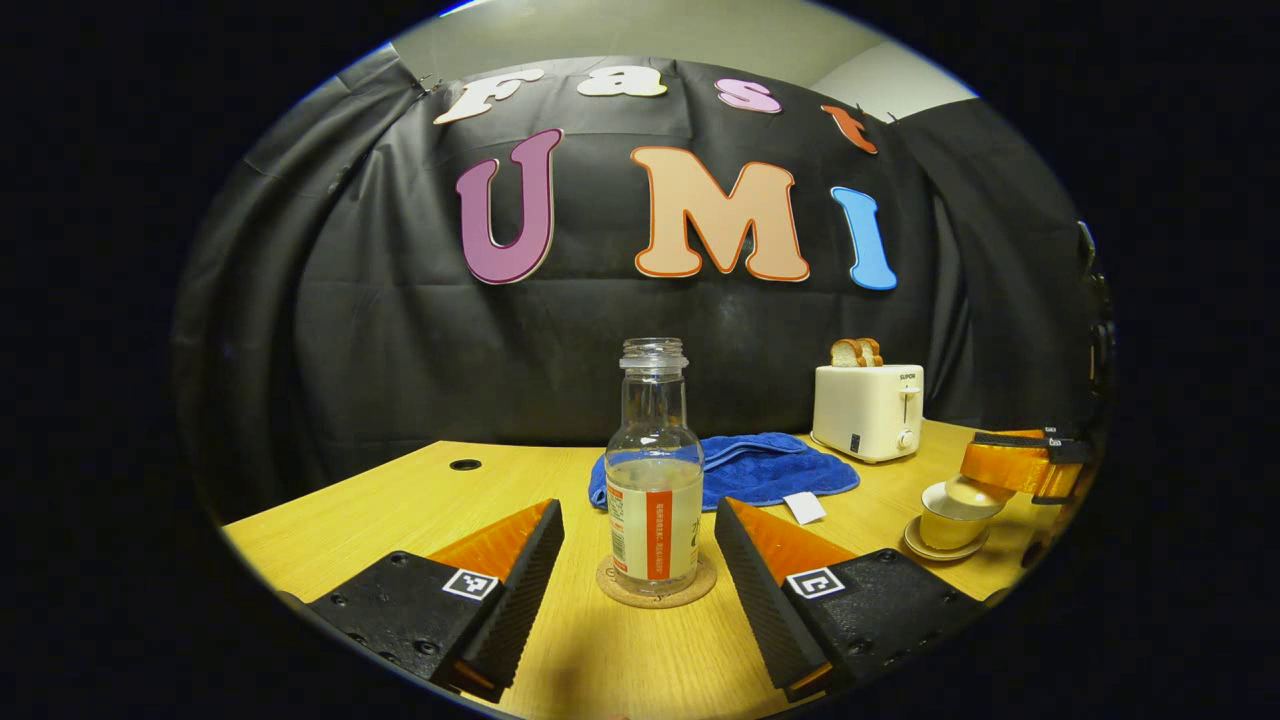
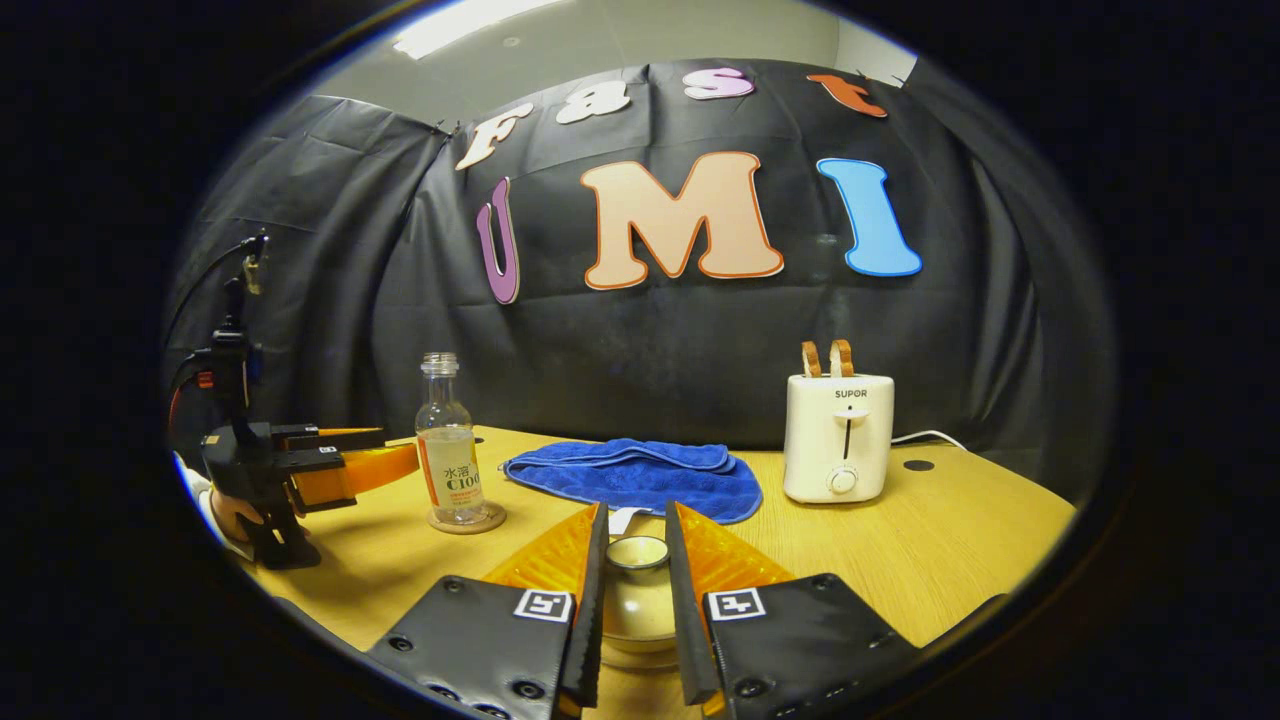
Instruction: Open the teacup lid with one hand, grasp the water bottle and pour water into the teacup with the other hand; after pouring, place the water bottle on the coaster and then close the teacup lid.
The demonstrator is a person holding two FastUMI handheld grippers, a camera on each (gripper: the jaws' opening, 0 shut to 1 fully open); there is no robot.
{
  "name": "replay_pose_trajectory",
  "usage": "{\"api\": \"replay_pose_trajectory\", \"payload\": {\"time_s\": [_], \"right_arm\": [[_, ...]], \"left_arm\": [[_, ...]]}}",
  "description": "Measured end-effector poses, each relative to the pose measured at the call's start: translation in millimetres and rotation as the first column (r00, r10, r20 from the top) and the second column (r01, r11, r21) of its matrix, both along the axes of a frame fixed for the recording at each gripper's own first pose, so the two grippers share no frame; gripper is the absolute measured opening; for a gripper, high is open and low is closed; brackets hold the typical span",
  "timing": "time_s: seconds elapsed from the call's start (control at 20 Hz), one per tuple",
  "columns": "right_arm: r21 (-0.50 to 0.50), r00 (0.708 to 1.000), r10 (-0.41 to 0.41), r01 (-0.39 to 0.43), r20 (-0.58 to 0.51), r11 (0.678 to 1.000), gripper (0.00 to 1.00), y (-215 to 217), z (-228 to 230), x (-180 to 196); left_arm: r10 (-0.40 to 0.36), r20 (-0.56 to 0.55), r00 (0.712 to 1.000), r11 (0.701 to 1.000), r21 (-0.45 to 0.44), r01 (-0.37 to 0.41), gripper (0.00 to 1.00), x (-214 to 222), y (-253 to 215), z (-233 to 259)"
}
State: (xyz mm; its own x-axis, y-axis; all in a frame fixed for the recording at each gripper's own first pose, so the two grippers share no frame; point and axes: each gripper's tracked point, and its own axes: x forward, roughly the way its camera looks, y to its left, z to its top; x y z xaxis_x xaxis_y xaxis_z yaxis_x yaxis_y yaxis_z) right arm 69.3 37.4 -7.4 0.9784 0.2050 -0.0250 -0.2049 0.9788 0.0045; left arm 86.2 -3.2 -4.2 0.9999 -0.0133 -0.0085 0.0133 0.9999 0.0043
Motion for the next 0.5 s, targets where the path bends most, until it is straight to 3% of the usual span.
{"api": "replay_pose_trajectory", "payload": {"time_s": [0.5], "right_arm": [[-0.034,0.99,-0.047,0.042,-0.135,0.999,0.35,-2.1,-20.7,14.6]], "left_arm": [[-0.002,-0.001,1.0,1.0,0.003,0.002,0.89,-0.5,0.0,0.8]]}}
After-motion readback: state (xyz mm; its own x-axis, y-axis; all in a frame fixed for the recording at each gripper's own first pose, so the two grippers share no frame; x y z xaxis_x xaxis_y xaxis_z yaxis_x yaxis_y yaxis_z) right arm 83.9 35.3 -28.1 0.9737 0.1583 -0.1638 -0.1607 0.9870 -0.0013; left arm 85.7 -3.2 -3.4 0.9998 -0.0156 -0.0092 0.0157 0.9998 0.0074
